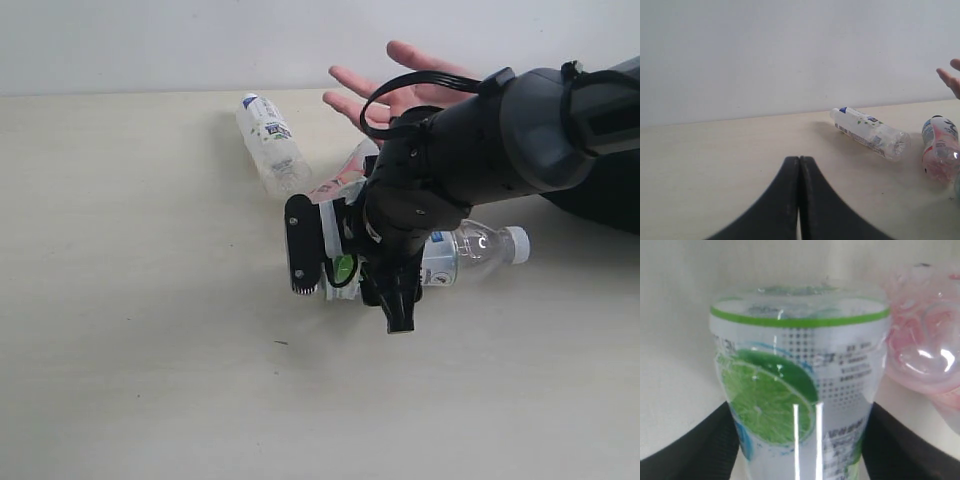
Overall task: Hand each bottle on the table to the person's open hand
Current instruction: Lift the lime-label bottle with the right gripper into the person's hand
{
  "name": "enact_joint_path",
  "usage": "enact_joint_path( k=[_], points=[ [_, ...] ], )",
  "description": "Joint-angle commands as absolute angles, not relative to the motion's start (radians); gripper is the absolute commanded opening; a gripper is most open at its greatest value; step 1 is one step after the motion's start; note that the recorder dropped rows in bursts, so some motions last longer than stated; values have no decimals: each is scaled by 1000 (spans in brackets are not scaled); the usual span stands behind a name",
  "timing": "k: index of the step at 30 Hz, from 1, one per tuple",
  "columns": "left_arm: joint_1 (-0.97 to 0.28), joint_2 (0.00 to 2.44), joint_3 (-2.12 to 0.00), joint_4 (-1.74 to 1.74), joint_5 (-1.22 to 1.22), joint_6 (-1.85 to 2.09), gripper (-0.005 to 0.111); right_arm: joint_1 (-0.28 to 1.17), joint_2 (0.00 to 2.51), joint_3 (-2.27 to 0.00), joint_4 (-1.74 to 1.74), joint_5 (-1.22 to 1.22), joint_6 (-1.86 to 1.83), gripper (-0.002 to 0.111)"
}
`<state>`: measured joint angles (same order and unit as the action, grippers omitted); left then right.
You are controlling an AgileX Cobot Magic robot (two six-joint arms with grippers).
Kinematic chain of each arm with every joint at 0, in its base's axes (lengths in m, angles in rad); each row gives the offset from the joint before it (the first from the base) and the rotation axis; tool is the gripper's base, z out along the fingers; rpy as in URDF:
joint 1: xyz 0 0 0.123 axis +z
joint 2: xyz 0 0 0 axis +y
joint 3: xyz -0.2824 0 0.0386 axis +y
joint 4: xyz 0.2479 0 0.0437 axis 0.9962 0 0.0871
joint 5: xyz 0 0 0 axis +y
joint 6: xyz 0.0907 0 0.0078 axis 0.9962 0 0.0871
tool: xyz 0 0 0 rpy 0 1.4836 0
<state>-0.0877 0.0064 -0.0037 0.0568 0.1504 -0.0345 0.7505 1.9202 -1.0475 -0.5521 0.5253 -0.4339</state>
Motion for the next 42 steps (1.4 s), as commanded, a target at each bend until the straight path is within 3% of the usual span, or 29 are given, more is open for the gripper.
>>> enact_joint_path(
  k=[1, 9, 19, 26, 32, 42],
  points=[
    [-92, 0, 0, 48, 140, -33, 0, 751, 1921, -1055, -548, 526, -376, 43],
    [-92, 0, 0, 48, 140, -33, 0, 751, 1918, -1055, -531, 532, -370, 0],
    [-92, 0, 0, 48, 140, -33, 0, 792, 1785, -1080, -430, 693, -360, 0],
    [-92, 0, 0, 48, 140, -33, 0, 792, 1706, -1221, -242, 944, -365, 0],
    [-92, 0, 0, 48, 140, -33, 0, 792, 1695, -1411, -288, 1129, -128, 0],
    [-92, 0, 0, 48, 140, -33, 0, 569, 1712, -1648, -202, 1183, 41, 0]
  ],
)
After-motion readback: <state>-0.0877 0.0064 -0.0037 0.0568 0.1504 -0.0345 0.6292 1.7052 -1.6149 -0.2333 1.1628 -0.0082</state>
